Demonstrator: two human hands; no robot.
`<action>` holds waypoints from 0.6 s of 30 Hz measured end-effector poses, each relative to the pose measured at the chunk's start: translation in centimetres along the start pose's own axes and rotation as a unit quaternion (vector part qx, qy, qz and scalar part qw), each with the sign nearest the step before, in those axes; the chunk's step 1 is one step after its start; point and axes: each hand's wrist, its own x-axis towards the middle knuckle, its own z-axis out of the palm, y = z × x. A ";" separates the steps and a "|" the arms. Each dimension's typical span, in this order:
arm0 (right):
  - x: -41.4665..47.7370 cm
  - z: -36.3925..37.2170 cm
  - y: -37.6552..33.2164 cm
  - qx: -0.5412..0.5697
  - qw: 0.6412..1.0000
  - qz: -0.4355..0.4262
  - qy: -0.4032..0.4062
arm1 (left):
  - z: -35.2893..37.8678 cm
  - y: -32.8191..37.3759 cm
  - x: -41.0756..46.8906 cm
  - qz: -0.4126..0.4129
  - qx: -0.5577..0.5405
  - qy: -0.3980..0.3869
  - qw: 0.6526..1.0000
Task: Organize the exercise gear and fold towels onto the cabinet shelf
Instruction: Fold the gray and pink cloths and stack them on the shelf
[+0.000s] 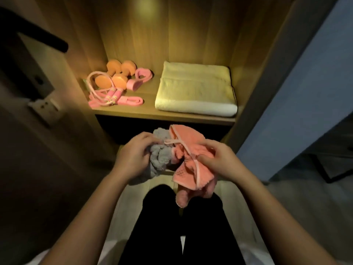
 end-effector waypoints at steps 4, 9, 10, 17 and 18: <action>-7.7 1.6 -1.3 0.027 0.998 -0.019 -0.059 | -0.6 -0.2 -6.1 -0.006 -0.024 0.038 0.999; -13.6 4.4 -1.0 -0.052 0.978 -0.001 -0.202 | -0.6 -1.2 -9.9 0.011 -0.024 0.071 0.997; -14.2 5.2 -0.6 -0.081 0.969 0.010 -0.235 | -0.3 -1.2 -10.4 0.016 -0.030 0.077 0.997; -15.4 5.9 -0.3 -0.045 0.939 0.024 -0.341 | -1.1 -0.1 -12.2 0.032 -0.110 0.182 0.977; -15.1 5.4 -0.5 -0.030 0.935 0.032 -0.353 | -1.8 0.3 -12.0 0.049 -0.125 0.189 0.973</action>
